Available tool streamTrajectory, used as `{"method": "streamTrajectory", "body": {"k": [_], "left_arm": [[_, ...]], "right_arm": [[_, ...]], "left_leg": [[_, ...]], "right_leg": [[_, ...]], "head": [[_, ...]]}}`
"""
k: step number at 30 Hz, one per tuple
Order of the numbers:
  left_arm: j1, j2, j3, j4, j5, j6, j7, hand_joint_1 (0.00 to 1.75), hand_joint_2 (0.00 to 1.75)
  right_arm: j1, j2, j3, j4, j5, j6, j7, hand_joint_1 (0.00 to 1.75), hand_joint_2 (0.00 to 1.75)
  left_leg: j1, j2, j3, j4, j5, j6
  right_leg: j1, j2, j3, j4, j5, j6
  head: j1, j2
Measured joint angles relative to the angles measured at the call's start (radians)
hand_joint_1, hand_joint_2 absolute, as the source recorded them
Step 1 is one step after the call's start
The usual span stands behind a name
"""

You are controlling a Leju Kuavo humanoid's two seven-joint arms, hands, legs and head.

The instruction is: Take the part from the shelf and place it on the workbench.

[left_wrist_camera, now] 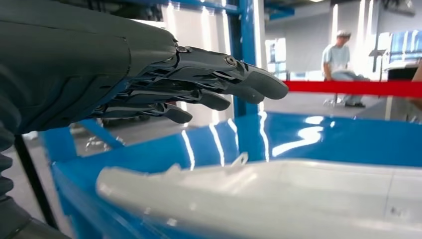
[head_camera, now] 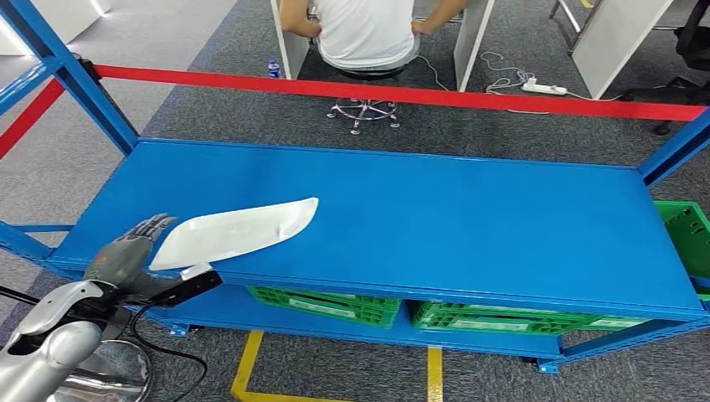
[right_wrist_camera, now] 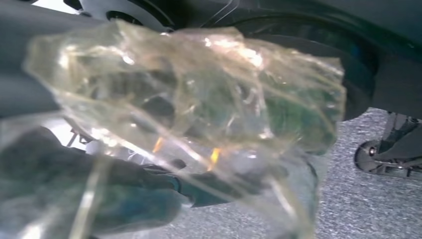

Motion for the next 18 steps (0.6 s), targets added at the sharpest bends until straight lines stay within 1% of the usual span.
{"method": "streamTrajectory", "body": {"k": [8,16,18], "left_arm": [[-0.033,0.000,-0.008,0.024,-0.093,0.014,-0.021,0.00,1.75],[-0.097,-0.001,-0.041,0.092,-0.120,-0.021,-0.034,0.00,1.75],[-0.108,-0.003,-0.050,0.115,-0.115,-0.028,-0.036,0.03,1.75]], "right_arm": [[0.003,0.007,-0.020,0.002,0.026,0.012,0.000,0.00,0.00],[-0.003,0.020,-0.040,0.006,0.060,0.035,0.000,0.00,0.00],[-0.006,0.024,-0.043,0.010,0.068,0.041,0.000,0.00,0.00]], "left_leg": [[0.000,0.000,0.000,0.000,0.000,0.000],[0.000,0.000,0.000,0.000,0.000,0.000],[0.000,0.000,0.000,0.000,0.000,0.000]], "right_leg": [[0.000,0.000,0.000,0.000,0.000,0.000],[0.000,0.000,0.001,0.000,0.000,0.000],[0.000,0.000,0.001,0.000,0.000,0.000]], "head": [[0.000,0.000],[0.000,0.000],[0.000,0.000]]}}
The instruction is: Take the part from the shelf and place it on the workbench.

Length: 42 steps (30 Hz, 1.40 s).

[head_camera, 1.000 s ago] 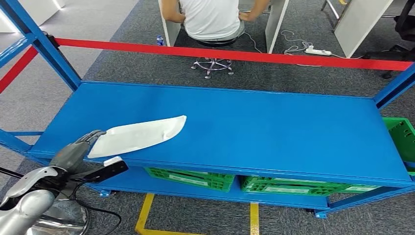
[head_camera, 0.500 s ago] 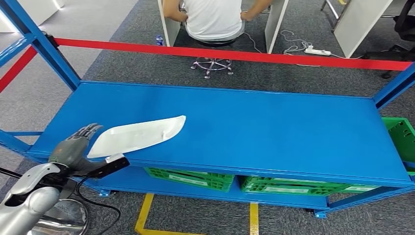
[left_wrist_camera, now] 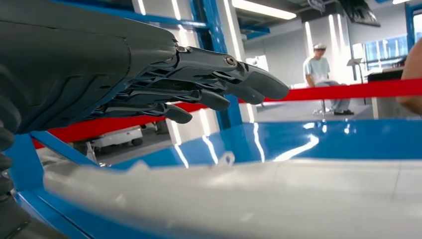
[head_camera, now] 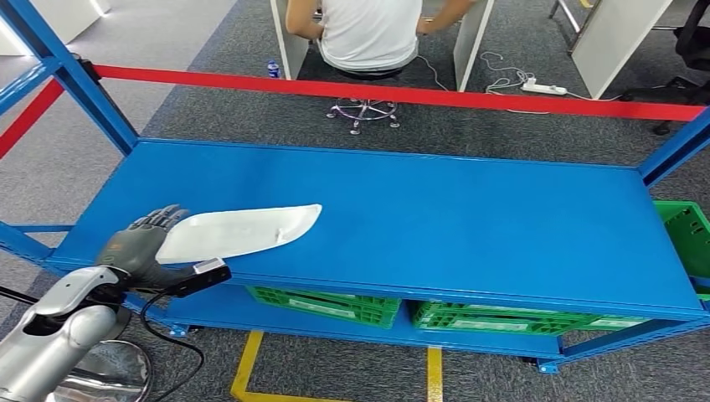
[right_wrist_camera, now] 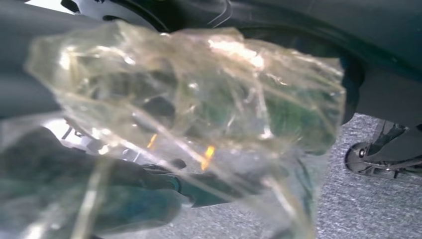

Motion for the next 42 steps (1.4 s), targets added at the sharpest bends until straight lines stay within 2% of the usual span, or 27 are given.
{"method": "streamTrajectory", "body": {"k": [5,6,7,9,10,11,17,24,29,34,42], "left_arm": [[-0.019,-0.006,-0.020,0.056,0.023,-0.013,-0.008,0.10,1.75],[-0.021,-0.007,-0.022,0.064,0.027,-0.013,-0.010,0.20,1.75],[-0.023,-0.007,-0.024,0.070,0.029,-0.013,-0.011,0.54,1.75],[-0.027,-0.008,-0.027,0.081,0.031,-0.013,-0.013,1.34,1.75],[-0.028,-0.008,-0.028,0.086,0.031,-0.013,-0.014,1.66,1.75],[-0.029,-0.008,-0.029,0.090,0.032,-0.014,-0.014,1.73,1.75],[-0.033,-0.009,-0.038,0.103,0.054,-0.024,-0.019,1.75,1.75],[-0.013,-0.021,-0.033,0.081,0.097,0.035,-0.045,1.75,1.75],[0.017,-0.044,-0.013,0.011,0.128,0.075,-0.069,1.75,1.75],[0.062,-0.068,0.008,-0.098,0.177,0.126,-0.128,1.75,1.75],[0.106,-0.088,0.017,-0.227,0.208,0.143,-0.162,1.75,1.75]], "right_arm": [[-0.012,0.010,-0.005,0.015,0.016,0.010,0.000,0.00,0.00],[-0.013,0.011,-0.007,0.018,0.018,0.012,0.000,0.00,0.00],[-0.013,0.013,-0.009,0.020,0.020,0.013,0.000,0.00,0.00],[-0.014,0.015,-0.013,0.025,0.023,0.015,0.000,0.00,0.00],[-0.014,0.016,-0.015,0.027,0.024,0.016,0.000,0.00,0.00],[-0.015,0.017,-0.016,0.029,0.025,0.017,0.000,0.00,0.00],[-0.017,0.023,-0.027,0.036,0.034,0.021,0.000,0.00,0.00],[-0.012,0.027,-0.049,0.039,0.045,0.021,0.000,0.00,0.00],[0.001,0.028,-0.069,0.035,0.047,0.018,0.000,0.00,0.00],[0.025,0.029,-0.091,0.016,0.051,0.013,0.000,0.00,0.00],[0.043,0.029,-0.113,-0.012,0.049,0.010,0.000,0.00,0.00]], "left_leg": [[0.000,0.000,0.000,0.000,0.000,0.000],[0.000,0.000,0.000,0.000,0.000,0.000],[0.000,0.000,0.000,0.000,0.000,0.000],[0.000,0.000,0.000,0.000,0.000,0.000],[0.000,0.000,0.000,0.000,0.000,0.000],[0.000,0.000,0.000,0.000,0.000,0.000],[0.000,0.000,0.000,0.000,0.000,0.000],[0.000,0.000,0.001,0.000,0.000,0.000],[0.000,0.000,0.000,0.000,0.000,0.000],[0.000,0.000,0.000,0.000,0.000,0.000],[0.000,0.000,0.000,0.000,0.000,0.000]], "right_leg": [[0.000,0.000,0.000,0.000,0.000,0.000],[0.000,0.000,0.000,0.000,0.000,0.000],[0.000,0.000,0.000,0.000,0.000,0.000],[0.000,0.000,0.000,0.000,0.000,0.000],[0.000,0.000,0.000,0.000,0.000,0.000],[0.000,0.000,0.000,0.000,0.000,0.000],[0.000,-0.001,0.001,0.000,0.000,0.000],[0.000,0.000,0.001,0.000,0.000,0.000],[0.000,0.000,0.001,0.000,0.000,0.000],[0.000,0.000,0.001,0.000,0.000,0.000],[0.000,0.000,0.001,0.000,0.000,0.000]], "head": [[0.000,0.000],[0.000,0.000],[0.000,0.000],[0.000,0.000],[0.000,0.000],[0.000,0.000],[0.000,0.000],[0.000,0.000],[0.000,0.000],[0.000,0.000],[0.000,0.000]]}}
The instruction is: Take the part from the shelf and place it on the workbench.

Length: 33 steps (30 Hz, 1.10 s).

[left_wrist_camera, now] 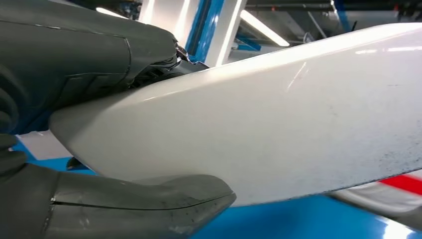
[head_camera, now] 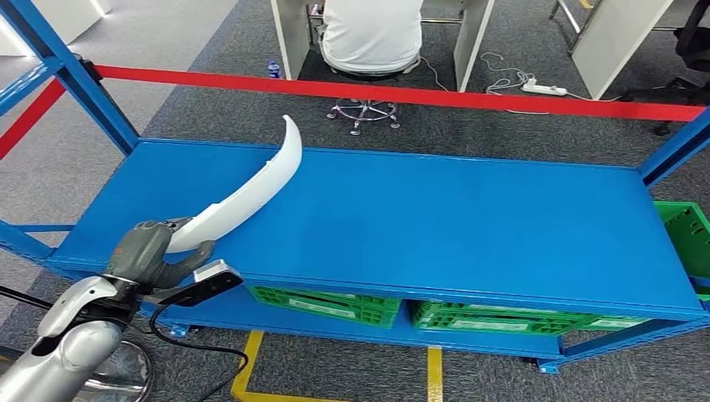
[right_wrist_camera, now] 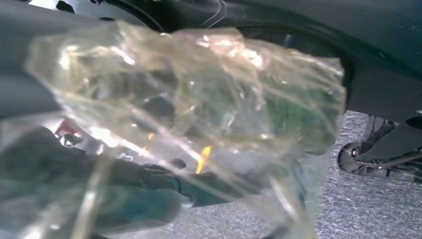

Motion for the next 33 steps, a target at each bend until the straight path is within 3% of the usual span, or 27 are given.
{"method": "streamTrajectory", "body": {"k": [3,9,11,15,24,29,31,33], "left_arm": [[0.026,-0.012,0.007,-0.030,0.044,0.028,-0.049,1.75,1.75],[0.033,-0.015,0.009,-0.039,0.055,0.035,-0.059,1.75,1.75],[0.063,-0.032,0.013,-0.078,0.098,0.064,-0.091,1.75,1.75],[0.226,-0.106,0.015,-0.251,0.190,0.156,-0.194,1.75,1.75],[0.276,-0.139,0.006,-0.300,0.174,0.221,-0.220,1.75,1.75],[0.282,-0.141,-0.025,-0.301,0.137,0.275,-0.220,1.75,1.75],[0.280,-0.142,-0.036,-0.301,0.129,0.290,-0.221,1.75,1.75],[0.273,-0.146,-0.048,-0.301,0.125,0.295,-0.223,1.75,1.75]], "right_arm": [[0.005,0.000,-0.007,0.000,-0.001,-0.003,0.000,0.00,0.00],[0.007,0.000,-0.008,0.000,-0.001,-0.004,0.000,0.00,0.00],[0.014,0.000,-0.013,-0.001,-0.001,-0.008,0.000,0.00,0.00],[0.035,0.005,-0.035,-0.001,-0.001,-0.018,0.000,0.00,0.00],[0.062,0.026,-0.095,-0.006,-0.004,-0.069,0.000,0.00,0.00],[0.097,0.050,-0.161,-0.028,0.058,-0.104,0.000,0.00,0.00],[0.111,0.061,-0.193,-0.038,0.065,-0.085,0.000,0.00,0.00],[0.128,0.069,-0.225,-0.051,0.065,-0.063,0.000,0.00,0.00]], "left_leg": [[0.000,0.000,0.000,0.000,0.000,0.000],[0.000,0.000,0.000,0.000,0.000,0.000],[0.000,0.000,0.000,0.000,0.000,0.000],[-0.001,0.000,0.001,0.000,-0.003,0.001],[-0.006,0.000,0.003,0.001,-0.005,0.003],[-0.011,-0.001,0.004,0.006,-0.011,0.013],[-0.012,0.000,0.007,0.003,-0.009,0.022],[-0.008,0.002,0.014,-0.010,0.000,0.034]], "right_leg": [[0.000,0.000,0.000,0.000,0.000,0.000],[0.000,0.000,0.000,0.000,0.000,0.000],[0.000,0.000,0.000,0.000,0.000,0.000],[0.000,-0.001,-0.006,-0.001,-0.003,0.003],[-0.005,-0.002,0.001,-0.001,-0.004,0.005],[-0.011,-0.001,0.006,-0.002,-0.006,0.014],[-0.012,-0.002,0.006,-0.005,-0.006,0.022],[-0.012,-0.002,0.001,0.010,-0.025,0.028]], "head": [[0.000,0.000],[0.000,0.000],[0.000,0.000],[0.000,0.000],[0.000,0.000],[0.000,0.000],[0.000,0.000],[0.001,0.000]]}}
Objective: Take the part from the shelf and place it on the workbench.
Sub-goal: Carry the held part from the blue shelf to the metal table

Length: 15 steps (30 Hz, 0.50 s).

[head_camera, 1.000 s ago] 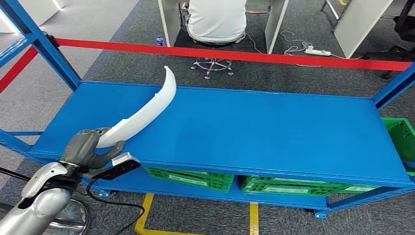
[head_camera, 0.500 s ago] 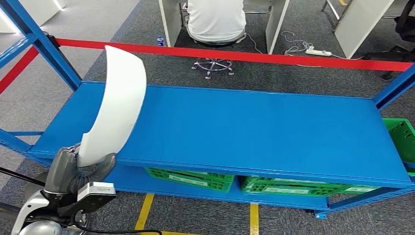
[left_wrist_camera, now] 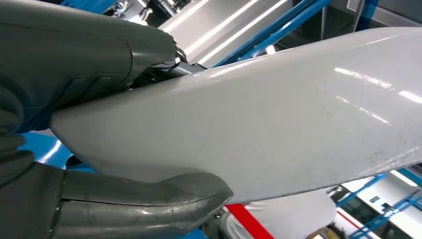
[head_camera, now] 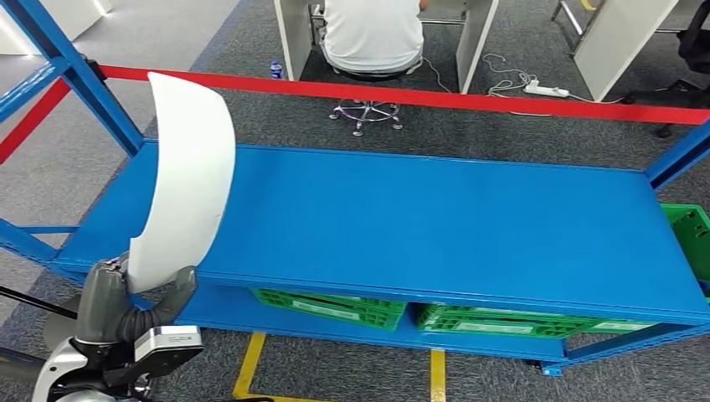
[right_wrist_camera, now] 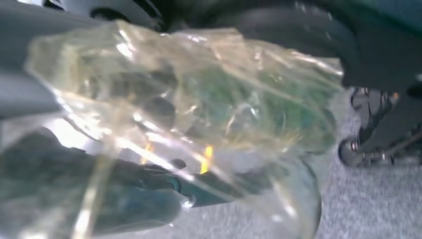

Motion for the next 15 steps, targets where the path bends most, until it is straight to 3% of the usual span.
{"method": "streamTrajectory", "body": {"k": [1,3,4,5,6,7,8,10,12,15], "left_arm": [[-0.006,-0.003,-0.007,0.000,-0.001,0.000,-0.001,1.75,1.75],[-0.017,-0.008,-0.021,0.002,-0.001,0.000,0.000,1.75,1.75],[-0.020,-0.010,-0.027,0.003,-0.001,0.000,0.000,1.75,1.75],[-0.023,-0.012,-0.033,0.005,-0.001,-0.001,0.000,1.75,1.75],[-0.026,-0.014,-0.038,0.007,-0.001,-0.001,0.000,1.75,1.75],[-0.028,-0.016,-0.041,0.008,-0.001,-0.001,0.000,1.75,1.75],[-0.029,-0.017,-0.043,0.010,-0.001,0.000,0.000,1.75,1.75],[-0.032,-0.019,-0.046,0.011,-0.001,0.000,0.000,1.75,1.75],[-0.035,-0.020,-0.049,0.011,-0.001,0.000,0.000,1.75,1.75],[-0.037,-0.020,-0.054,0.012,-0.001,0.001,0.000,1.75,1.75]], "right_arm": [[0.008,0.004,-0.016,-0.006,0.001,0.008,0.000,0.00,0.00],[0.022,0.011,-0.042,-0.014,0.004,0.016,0.000,0.00,0.00],[0.027,0.013,-0.053,-0.017,0.006,0.017,0.000,0.00,0.00],[0.032,0.015,-0.062,-0.018,0.007,0.018,0.000,0.00,0.00],[0.037,0.017,-0.070,-0.020,0.009,0.019,0.000,0.00,0.00],[0.040,0.018,-0.078,-0.022,0.012,0.020,0.001,0.00,0.00],[0.043,0.018,-0.084,-0.024,0.014,0.020,0.001,0.00,0.00],[0.044,0.022,-0.094,-0.028,0.018,0.022,0.001,0.00,0.00],[0.045,0.026,-0.101,-0.031,0.020,0.022,0.001,0.00,0.00],[0.046,0.031,-0.110,-0.034,0.027,0.028,0.001,0.00,0.00]], "left_leg": [[0.002,0.001,0.002,-0.007,0.004,0.005],[0.003,0.003,0.000,-0.010,0.007,0.009],[0.002,0.004,-0.002,-0.010,0.008,0.009],[0.002,0.005,-0.003,-0.010,0.009,0.008],[0.003,0.006,-0.005,-0.009,0.010,0.007],[0.004,0.006,-0.006,-0.008,0.012,0.005],[0.006,0.006,-0.007,-0.006,0.013,0.001],[0.005,0.005,-0.010,0.000,0.015,-0.010],[0.004,0.003,-0.012,0.003,0.022,-0.024],[0.007,0.000,-0.018,0.009,0.020,-0.041]], "right_leg": [[0.000,0.000,-0.012,0.032,-0.027,0.001],[0.000,0.000,-0.064,0.152,-0.100,0.002],[-0.001,0.000,-0.092,0.214,-0.125,0.003],[-0.001,0.000,-0.107,0.251,-0.132,0.005],[-0.002,-0.001,-0.104,0.249,-0.117,0.006],[-0.004,-0.002,-0.081,0.207,-0.085,0.008],[-0.007,-0.003,-0.043,0.136,-0.049,0.010],[-0.006,-0.003,0.022,0.020,-0.001,0.006],[-0.002,0.001,0.032,-0.008,0.008,-0.005],[-0.001,0.000,0.015,-0.010,0.018,-0.026]], "head": [[0.002,0.000],[0.003,0.000],[0.004,0.000],[0.004,0.000],[0.004,0.000],[0.004,0.000],[0.004,0.000],[0.004,0.000],[0.004,0.000],[0.004,0.000]]}}
